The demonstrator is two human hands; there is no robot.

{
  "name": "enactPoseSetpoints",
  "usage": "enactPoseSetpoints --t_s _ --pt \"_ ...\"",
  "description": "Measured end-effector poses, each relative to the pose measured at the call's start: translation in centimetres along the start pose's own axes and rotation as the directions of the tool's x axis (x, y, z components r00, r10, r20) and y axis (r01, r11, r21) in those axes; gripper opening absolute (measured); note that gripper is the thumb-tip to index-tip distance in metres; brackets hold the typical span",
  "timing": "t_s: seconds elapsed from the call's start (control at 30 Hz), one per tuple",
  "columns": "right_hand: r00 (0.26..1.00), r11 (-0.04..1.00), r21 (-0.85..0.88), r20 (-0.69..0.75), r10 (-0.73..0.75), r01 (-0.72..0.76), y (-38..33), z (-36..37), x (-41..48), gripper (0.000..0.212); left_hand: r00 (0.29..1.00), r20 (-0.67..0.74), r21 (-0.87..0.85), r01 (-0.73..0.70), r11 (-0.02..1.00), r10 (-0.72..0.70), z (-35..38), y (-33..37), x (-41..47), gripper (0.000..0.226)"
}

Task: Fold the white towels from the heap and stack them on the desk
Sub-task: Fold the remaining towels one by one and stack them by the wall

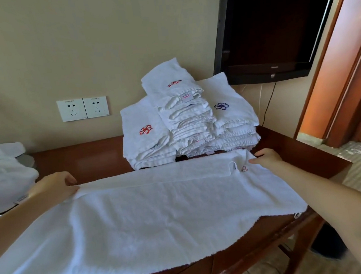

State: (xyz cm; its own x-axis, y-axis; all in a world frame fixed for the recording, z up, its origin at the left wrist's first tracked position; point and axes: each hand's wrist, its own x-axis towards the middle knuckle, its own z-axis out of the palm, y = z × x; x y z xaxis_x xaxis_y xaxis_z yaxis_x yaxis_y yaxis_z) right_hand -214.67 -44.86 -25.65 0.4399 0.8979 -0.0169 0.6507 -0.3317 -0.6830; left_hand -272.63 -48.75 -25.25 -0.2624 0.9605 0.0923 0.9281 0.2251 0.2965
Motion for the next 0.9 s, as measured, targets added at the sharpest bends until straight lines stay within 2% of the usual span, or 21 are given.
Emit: enactPoseSetpoints --t_s 0.1,0.2,0.3,0.4,0.5,0.57,0.67,0.73,0.83,0.9 --pt "0.999 0.998 -0.055 0.05 -0.012 0.015 0.0 -0.7 -0.6 0.055 0.994 0.003 0.095 -0.113 0.989 0.114 0.0 1.0 -0.6 0.034" --pt "0.996 0.997 -0.08 0.085 0.003 0.004 0.6 -1.5 -1.4 0.056 0.97 -0.001 0.183 -0.24 0.953 0.245 0.4 3.2 -2.6 0.039" --pt "0.987 0.995 -0.1 0.161 0.022 -0.006 1.1 -2.7 -2.7 0.042 0.921 -0.004 0.125 -0.385 0.914 0.389 0.8 6.0 -5.3 0.042" --pt "0.968 0.99 -0.138 0.243 0.058 -0.024 1.9 -4.5 -4.4 0.035 0.836 0.045 0.047 -0.549 0.834 0.547 1.7 7.9 -8.4 0.041" --pt "0.953 0.983 -0.162 0.275 0.124 -0.081 3.2 -6.9 -6.2 0.04 0.738 0.126 0.01 -0.669 0.743 0.663 2.2 10.3 -11.1 0.04" --pt "0.938 0.982 -0.142 0.307 0.16 -0.122 4.4 -8.4 -7.3 0.052 0.695 0.152 -0.03 -0.707 0.706 0.703 2.2 12.5 -12.6 0.043" --pt "0.916 0.989 -0.099 0.376 0.141 -0.112 6.2 -10.1 -8.8 0.069 0.671 0.169 -0.184 -0.698 0.692 0.722 1.9 16.8 -15.0 0.07" --pt "0.888 0.997 -0.048 0.453 0.076 -0.06 7.4 -10.8 -9.8 0.082 0.61 0.222 -0.249 -0.719 0.649 0.761 1.9 19.5 -16.7 0.09" --pt "0.822 0.996 -0.07 0.569 -0.007 0.056 8.7 -11.0 -11.2 0.084 0.463 0.326 -0.166 -0.83 0.532 0.824 2.5 22.8 -19.3 0.105" --pt "0.825 0.997 0.057 0.561 -0.068 0.043 9.4 -11.4 -11.1 0.07 0.411 0.351 -0.079 -0.883 0.463 0.842 2.9 24.2 -20.4 0.104"
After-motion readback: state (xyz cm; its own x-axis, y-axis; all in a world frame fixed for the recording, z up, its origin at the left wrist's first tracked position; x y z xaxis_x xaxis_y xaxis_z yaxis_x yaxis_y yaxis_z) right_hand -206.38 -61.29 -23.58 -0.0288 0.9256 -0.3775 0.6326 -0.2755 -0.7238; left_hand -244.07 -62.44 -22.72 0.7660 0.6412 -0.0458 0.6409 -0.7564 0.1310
